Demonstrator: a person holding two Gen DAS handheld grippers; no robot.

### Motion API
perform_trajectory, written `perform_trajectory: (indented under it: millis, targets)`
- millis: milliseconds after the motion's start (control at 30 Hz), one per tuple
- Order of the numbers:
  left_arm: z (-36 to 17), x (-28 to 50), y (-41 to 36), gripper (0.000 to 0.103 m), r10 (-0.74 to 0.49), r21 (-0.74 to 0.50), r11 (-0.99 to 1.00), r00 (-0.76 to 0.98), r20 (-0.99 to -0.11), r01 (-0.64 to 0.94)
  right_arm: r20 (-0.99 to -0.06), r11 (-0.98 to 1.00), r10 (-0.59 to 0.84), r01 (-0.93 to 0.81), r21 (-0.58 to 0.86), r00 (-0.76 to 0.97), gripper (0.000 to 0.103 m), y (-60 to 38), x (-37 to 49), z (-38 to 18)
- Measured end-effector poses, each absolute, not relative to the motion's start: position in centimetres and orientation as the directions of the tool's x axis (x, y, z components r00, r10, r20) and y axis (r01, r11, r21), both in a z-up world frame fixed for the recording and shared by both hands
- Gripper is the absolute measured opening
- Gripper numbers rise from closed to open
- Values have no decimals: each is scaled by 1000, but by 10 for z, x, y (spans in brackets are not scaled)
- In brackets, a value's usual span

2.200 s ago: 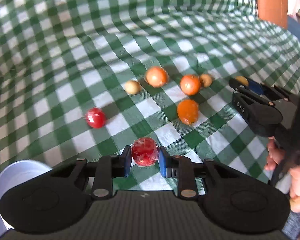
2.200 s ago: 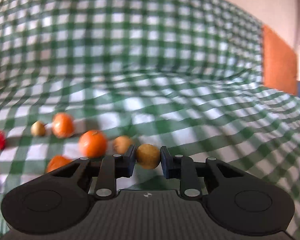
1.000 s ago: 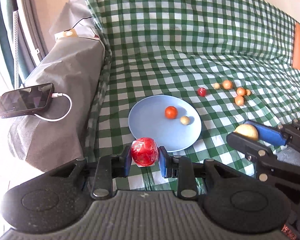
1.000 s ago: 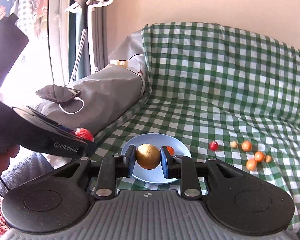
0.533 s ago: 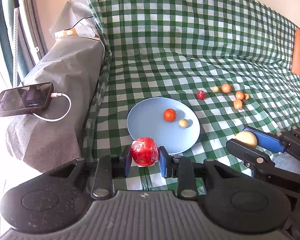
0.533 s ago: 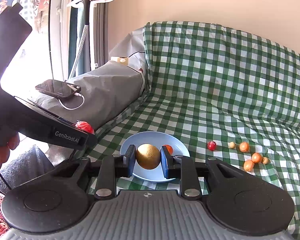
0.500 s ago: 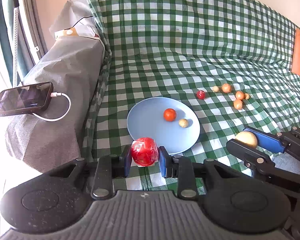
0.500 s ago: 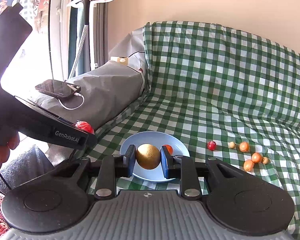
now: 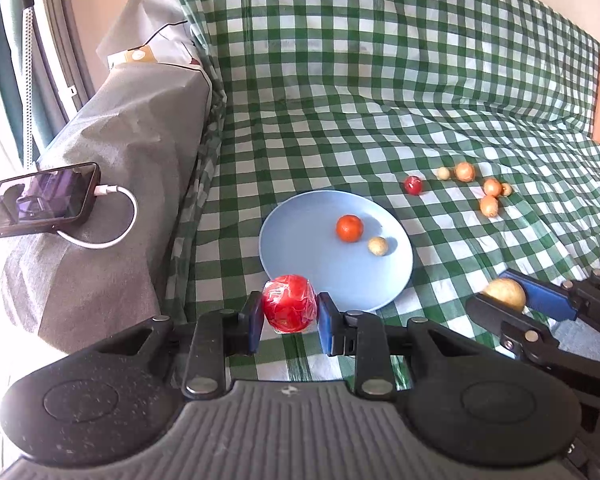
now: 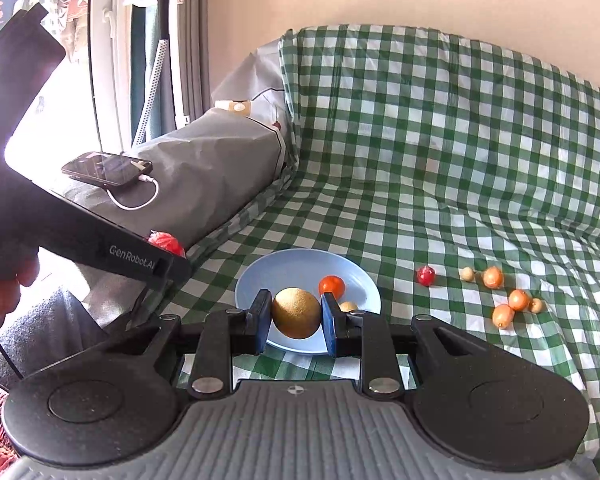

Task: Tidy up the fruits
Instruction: 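Carry both fruits over the blue plate and open both tools to release them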

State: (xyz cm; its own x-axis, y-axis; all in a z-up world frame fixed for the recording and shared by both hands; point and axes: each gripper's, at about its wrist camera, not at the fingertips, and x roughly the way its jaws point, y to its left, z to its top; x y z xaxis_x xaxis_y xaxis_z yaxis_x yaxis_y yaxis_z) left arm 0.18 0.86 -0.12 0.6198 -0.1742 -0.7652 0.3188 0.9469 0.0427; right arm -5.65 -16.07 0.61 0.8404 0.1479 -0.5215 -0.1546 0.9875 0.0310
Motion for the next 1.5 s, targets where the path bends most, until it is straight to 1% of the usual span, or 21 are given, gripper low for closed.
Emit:
perform_trajectory:
  millis: [267,433,667,967,1133,1167,1200,1233,1267,1300,1333,1367,1433,1467,1500]
  targets:
    - [-10,41,-5,31,-164,45,949,609,-776,313,-558,992,119,-116,40,821,28,-170,-26,-10]
    - [-25,69,-16,31,-156,46,948,586,-795,315,-589,993,111,-110,37,801,28,-169,2,-26]
    - [-54,105,-30,31,-138,51,946,540,-831,320,-638,994,96,-105,24,764,28,-169,47,-54]
    - [-104,140,-47,31,-71,105,936,474,-877,335,-722,992,104,-127,22,684,28,-167,87,-96]
    - [-120,151,-51,31,-46,131,930,463,-885,343,-740,990,98,-141,3,666,28,-164,101,-109]
    - [-123,153,-51,34,-44,133,928,458,-888,348,-743,990,96,-143,1,663,28,-164,104,-111]
    - [-123,155,-51,39,-50,129,928,458,-888,350,-746,989,96,-145,0,659,28,-163,106,-112]
    - [-122,155,-50,62,-61,119,927,456,-888,357,-750,988,102,-151,2,654,28,-163,108,-113]
    - [-119,155,-49,91,-73,110,927,462,-884,358,-753,987,110,-159,8,649,29,-162,111,-113]
    - [-113,152,-47,100,-79,108,931,481,-873,348,-753,987,116,-163,12,647,36,-162,112,-112]
    - [-107,148,-45,103,-84,109,936,513,-855,334,-754,986,120,-167,14,646,49,-161,112,-110]
    - [-99,142,-42,103,-93,108,938,539,-837,328,-751,986,118,-165,12,650,54,-161,111,-106]
    - [-88,132,-39,103,-109,108,930,544,-832,351,-746,987,113,-159,10,657,73,-162,105,-96]
    - [-83,125,-36,103,-107,116,928,549,-829,355,-747,987,114,-158,12,655,77,-164,101,-90]
    - [-78,117,-33,103,-98,127,929,560,-823,348,-748,988,116,-155,18,653,83,-165,94,-84]
